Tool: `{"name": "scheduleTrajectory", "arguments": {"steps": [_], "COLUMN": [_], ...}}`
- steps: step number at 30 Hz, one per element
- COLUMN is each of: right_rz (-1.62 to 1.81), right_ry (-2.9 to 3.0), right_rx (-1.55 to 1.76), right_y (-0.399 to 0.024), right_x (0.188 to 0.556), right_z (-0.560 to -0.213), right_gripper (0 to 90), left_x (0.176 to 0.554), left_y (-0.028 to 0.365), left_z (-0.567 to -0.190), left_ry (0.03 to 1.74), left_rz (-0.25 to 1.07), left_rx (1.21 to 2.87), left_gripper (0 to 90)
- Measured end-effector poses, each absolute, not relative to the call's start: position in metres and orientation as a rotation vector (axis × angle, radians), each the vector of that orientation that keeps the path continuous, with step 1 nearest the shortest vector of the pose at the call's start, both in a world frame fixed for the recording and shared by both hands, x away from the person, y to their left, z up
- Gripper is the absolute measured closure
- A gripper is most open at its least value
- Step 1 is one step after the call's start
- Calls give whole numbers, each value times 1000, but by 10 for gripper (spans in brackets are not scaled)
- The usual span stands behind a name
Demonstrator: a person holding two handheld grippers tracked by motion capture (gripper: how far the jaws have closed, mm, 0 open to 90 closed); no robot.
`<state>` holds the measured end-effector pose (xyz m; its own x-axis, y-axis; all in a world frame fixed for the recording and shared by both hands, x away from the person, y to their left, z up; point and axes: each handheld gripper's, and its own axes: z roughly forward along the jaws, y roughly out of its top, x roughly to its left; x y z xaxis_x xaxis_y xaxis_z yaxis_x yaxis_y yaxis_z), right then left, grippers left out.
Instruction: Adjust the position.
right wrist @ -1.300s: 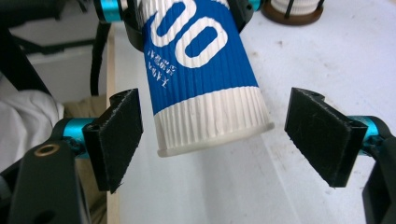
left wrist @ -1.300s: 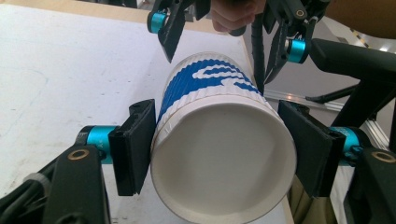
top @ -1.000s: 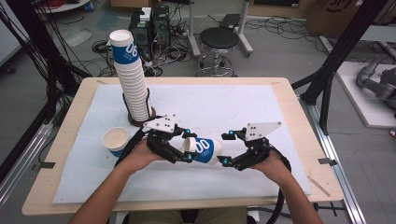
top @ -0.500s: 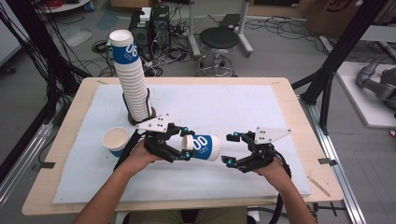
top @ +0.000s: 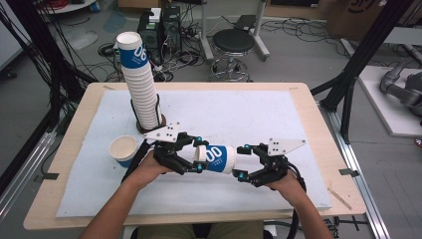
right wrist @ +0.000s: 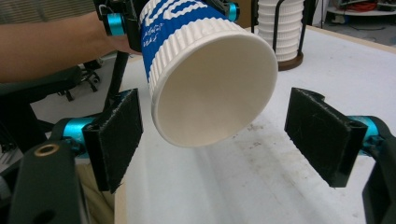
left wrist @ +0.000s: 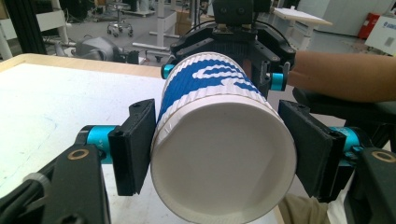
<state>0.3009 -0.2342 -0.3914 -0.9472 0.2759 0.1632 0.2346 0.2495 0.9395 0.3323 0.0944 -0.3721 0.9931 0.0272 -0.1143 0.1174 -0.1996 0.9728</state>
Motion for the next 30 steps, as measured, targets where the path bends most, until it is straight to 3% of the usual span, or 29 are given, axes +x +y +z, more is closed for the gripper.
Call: {"name": "scheduleTrajectory", "arguments": {"steps": [21,30], "right_rz": [1932,1968], "right_ry": [2491,2475], "right_rx": [441,397], "right_y": [-217,-222], "right_x": [301,301], "right_z": [-400,-397], "right_gripper": [182,276], "left_x": [329,329], "left_y": [87,89], "left_z": [-374,-375], "left_ry": [49,51], "left_rz": [-135,-141], "left_rx": [1731,1716], "left_gripper": [307,319]}}
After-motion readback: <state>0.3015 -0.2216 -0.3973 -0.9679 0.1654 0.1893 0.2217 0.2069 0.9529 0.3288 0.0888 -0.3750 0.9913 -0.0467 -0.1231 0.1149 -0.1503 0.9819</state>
